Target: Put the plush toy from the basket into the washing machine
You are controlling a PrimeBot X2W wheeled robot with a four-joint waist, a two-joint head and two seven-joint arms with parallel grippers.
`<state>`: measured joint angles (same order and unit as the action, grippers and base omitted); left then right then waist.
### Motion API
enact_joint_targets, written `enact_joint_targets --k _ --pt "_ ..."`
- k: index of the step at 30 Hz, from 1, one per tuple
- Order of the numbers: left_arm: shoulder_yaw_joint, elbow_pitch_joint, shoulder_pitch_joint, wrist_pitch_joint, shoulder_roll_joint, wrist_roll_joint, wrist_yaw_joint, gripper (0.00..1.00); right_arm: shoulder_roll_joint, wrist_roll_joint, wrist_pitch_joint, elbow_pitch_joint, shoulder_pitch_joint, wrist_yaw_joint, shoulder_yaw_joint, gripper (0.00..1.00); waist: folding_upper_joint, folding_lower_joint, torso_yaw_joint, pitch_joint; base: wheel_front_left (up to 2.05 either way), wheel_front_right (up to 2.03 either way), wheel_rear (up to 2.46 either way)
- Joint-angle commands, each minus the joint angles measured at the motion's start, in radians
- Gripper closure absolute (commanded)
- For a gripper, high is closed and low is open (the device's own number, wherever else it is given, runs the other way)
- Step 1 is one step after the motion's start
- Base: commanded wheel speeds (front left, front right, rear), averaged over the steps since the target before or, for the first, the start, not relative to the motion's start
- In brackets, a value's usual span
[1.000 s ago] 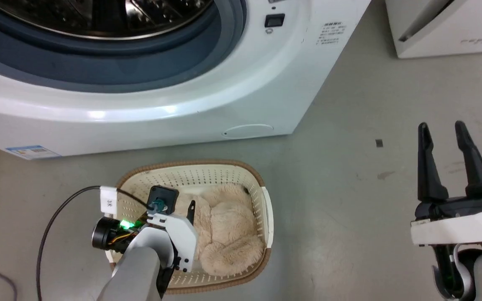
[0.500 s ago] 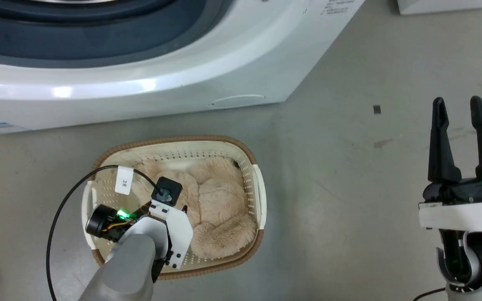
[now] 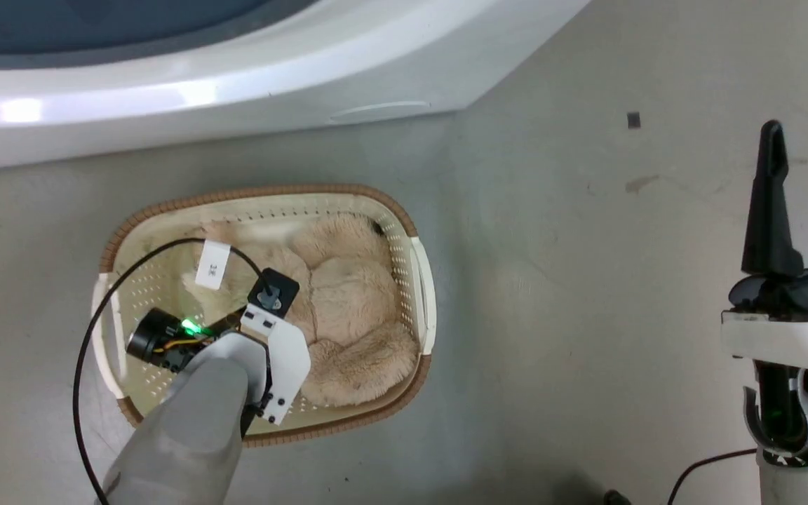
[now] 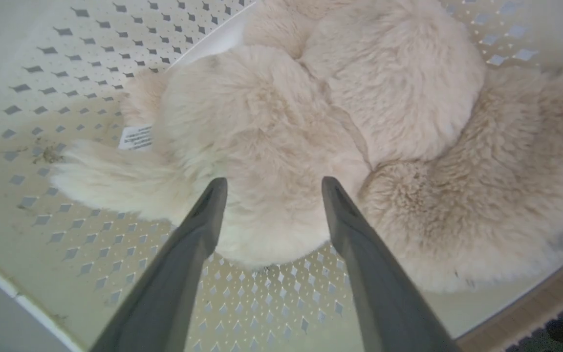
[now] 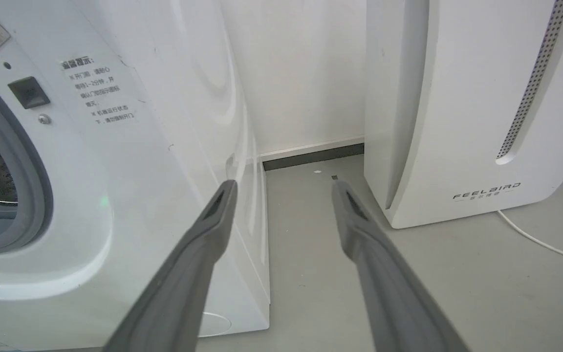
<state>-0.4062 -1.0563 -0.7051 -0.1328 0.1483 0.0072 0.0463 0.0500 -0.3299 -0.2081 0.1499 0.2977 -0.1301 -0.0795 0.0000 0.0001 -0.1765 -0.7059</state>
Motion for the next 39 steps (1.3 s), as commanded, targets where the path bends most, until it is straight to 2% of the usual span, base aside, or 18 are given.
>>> enact_joint_targets --k 1,16,24,25,26,39 --pt "-0.016 -0.033 -0.041 -0.002 0.011 0.005 -0.003 0.0 0.0 -0.013 -0.013 0.013 0.032 -0.001 -0.002 0.0 0.0 -0.0001 -0.007 -0.032 0.0 0.0 0.0" --pt "-0.103 -0.188 -0.183 -0.009 0.04 0.001 -0.021 0.0 0.0 -0.063 -0.044 0.036 0.088 -0.001 -0.002 0.0 0.0 -0.0001 -0.037 -0.161 0.0 0.0 0.0" --pt "-0.13 -0.234 -0.206 -0.02 0.043 -0.013 -0.022 0.0 0.0 -0.077 -0.054 0.039 0.104 -0.001 0.003 0.0 0.0 -0.0001 -0.043 -0.17 0.0 0.0 0.0" --pt "-0.131 -0.234 -0.203 -0.022 0.043 -0.015 -0.02 0.6 0.0 -0.077 -0.054 0.038 0.104 -0.001 0.004 0.0 0.0 -0.0001 -0.044 -0.165 0.0 0.0 0.0" --pt "-0.132 -0.234 -0.202 -0.021 0.042 -0.017 -0.02 1.0 0.0 -0.077 -0.054 0.038 0.103 -0.001 0.004 0.0 0.0 -0.0001 -0.044 -0.16 0.0 0.0 0.0" --pt "-0.141 -0.234 -0.159 0.019 0.042 -0.045 -0.014 1.0 0.0 -0.078 -0.054 0.017 0.085 -0.001 0.011 0.0 0.0 -0.0001 -0.048 -0.065 0.0 0.0 0.0"
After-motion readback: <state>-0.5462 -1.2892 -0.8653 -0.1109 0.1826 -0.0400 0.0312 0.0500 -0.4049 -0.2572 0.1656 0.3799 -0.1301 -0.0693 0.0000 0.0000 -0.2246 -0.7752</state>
